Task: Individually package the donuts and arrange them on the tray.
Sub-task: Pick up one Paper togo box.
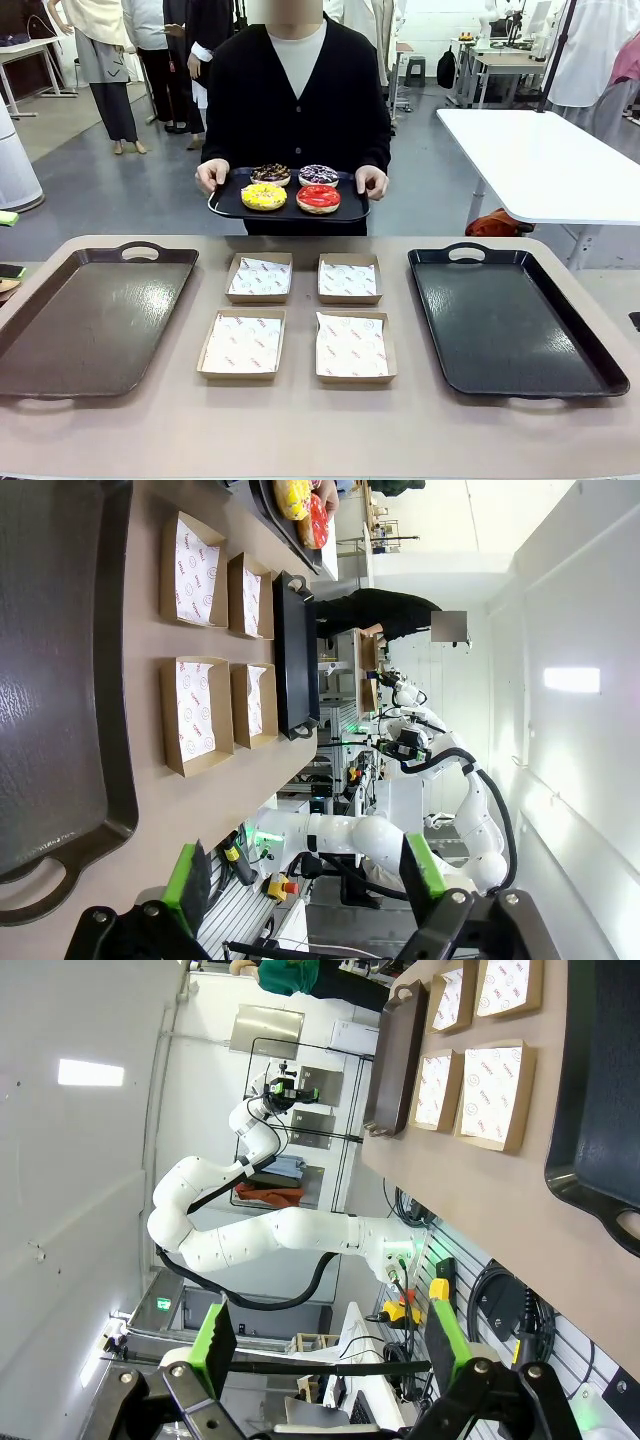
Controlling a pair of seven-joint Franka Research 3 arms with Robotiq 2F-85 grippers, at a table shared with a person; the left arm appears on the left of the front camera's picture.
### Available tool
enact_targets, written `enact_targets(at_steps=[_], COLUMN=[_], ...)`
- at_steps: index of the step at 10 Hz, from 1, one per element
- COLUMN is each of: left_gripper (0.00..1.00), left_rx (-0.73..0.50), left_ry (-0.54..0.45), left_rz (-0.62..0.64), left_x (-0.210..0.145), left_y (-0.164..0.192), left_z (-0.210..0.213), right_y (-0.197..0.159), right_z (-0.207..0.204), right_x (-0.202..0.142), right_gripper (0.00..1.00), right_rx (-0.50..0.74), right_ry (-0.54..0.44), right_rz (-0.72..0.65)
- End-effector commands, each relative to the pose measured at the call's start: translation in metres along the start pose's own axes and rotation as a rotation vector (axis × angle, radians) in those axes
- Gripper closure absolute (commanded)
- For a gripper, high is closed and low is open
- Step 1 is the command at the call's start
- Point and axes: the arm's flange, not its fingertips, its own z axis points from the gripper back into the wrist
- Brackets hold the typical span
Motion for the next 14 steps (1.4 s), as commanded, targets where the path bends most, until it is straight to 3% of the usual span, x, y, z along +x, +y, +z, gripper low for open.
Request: enact_targets(at_steps=[1, 14], left_gripper=[0.00, 0.00], left_rx=[-0.007, -0.007], left_ry=[0.006, 0.006], left_rz=[-0.001, -0.001], left_x=[-0.0001, -0.0001], left_y=[-0.0009, -0.0009], left_z=[-0.0006, -0.0006], right_y=[-0.0006, -0.0006], right_z=[-0.0002, -0.0002], right_x=[0.0001, 0.0001], right_gripper=[0.00, 0.00], right_rx=[0.008, 0.008], right_ry=[0.002, 0.002], right_rz=[0.000, 0.000])
